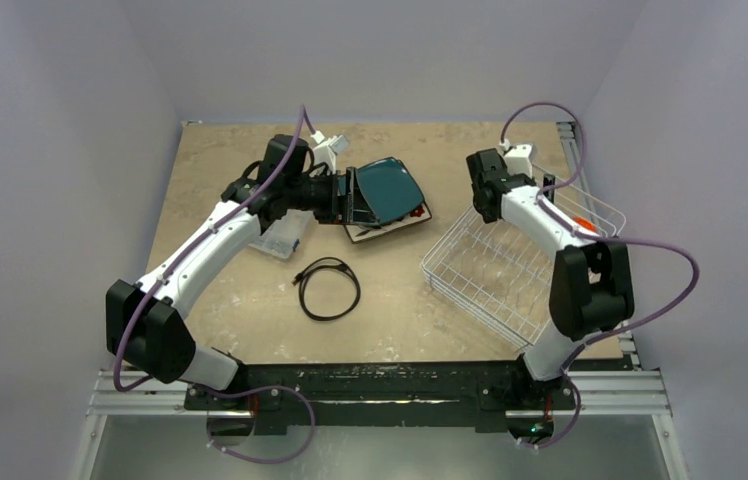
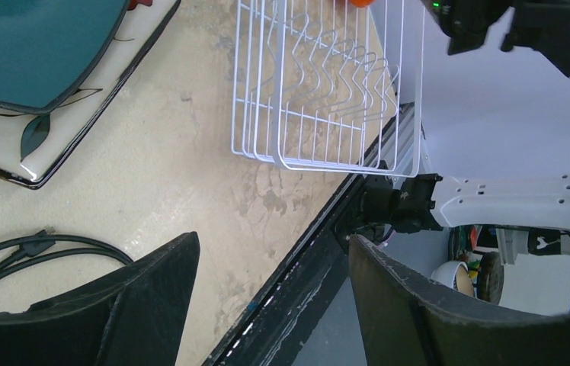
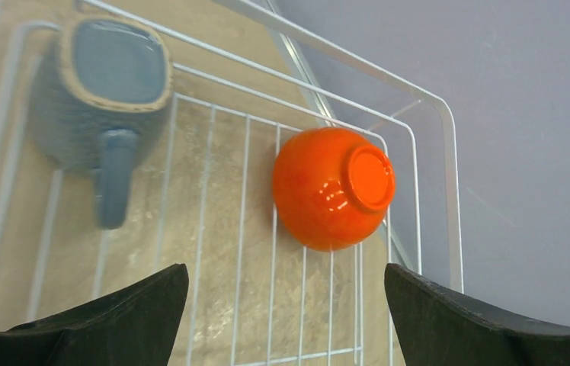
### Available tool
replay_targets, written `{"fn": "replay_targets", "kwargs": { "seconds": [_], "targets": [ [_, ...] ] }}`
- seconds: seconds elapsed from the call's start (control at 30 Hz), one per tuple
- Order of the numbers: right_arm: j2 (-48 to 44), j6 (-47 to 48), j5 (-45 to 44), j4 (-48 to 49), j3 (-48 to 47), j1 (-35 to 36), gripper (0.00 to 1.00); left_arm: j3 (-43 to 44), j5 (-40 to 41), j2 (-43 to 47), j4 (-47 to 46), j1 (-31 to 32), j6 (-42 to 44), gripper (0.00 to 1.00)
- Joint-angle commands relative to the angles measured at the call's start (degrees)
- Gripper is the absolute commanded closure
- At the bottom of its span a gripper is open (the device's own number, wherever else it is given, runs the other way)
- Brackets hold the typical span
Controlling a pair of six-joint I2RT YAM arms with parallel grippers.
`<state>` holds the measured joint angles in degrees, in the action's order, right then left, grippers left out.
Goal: Load the mixed dishes into the dish rack
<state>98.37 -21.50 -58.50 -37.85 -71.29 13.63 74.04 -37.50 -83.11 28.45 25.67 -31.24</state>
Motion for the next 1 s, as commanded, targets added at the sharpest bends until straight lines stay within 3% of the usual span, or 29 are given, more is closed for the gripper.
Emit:
{"fn": "replay_targets", "kwargs": {
  "seconds": [0.0,0.1,0.27,0.43,0.6,0.7,0.97],
  "targets": [
    [-10.33,1.98,3.59,4.53,0.02,2.83,0.01,2.59,-0.70,-0.12,-0.15,0.25,1.36,0.29],
    [-17.93,1.88,13.66,8.60,1.27,3.88,0.01,2.77,-0.45,-0.17,0.07,0.26,1.59,0.29],
    [-29.70,-2.76,42.60,22.53,8.69,3.95,0.01,2.79,0.76,-0.42,0.48,0.21,2.06,0.30],
    [-28.25,-10.33,63.81,33.32,12.82,3.99,0.01,3.02,1.48,-1.90,1.11,0.23,2.45,0.30],
    [-21.93,-14.53,69.21,36.85,11.64,4.39,0.03,3.04,2.79,-2.08,1.59,0.23,3.00,0.30],
    [-17.33,-15.06,71.36,35.03,8.26,5.04,0.09,3.12,3.25,-2.00,1.74,0.25,3.23,0.30],
    [-8.55,-22.25,64.72,28.45,2.32,6.19,0.20,3.57,2.86,-1.81,1.94,0.21,3.31,0.30]
  ]
}}
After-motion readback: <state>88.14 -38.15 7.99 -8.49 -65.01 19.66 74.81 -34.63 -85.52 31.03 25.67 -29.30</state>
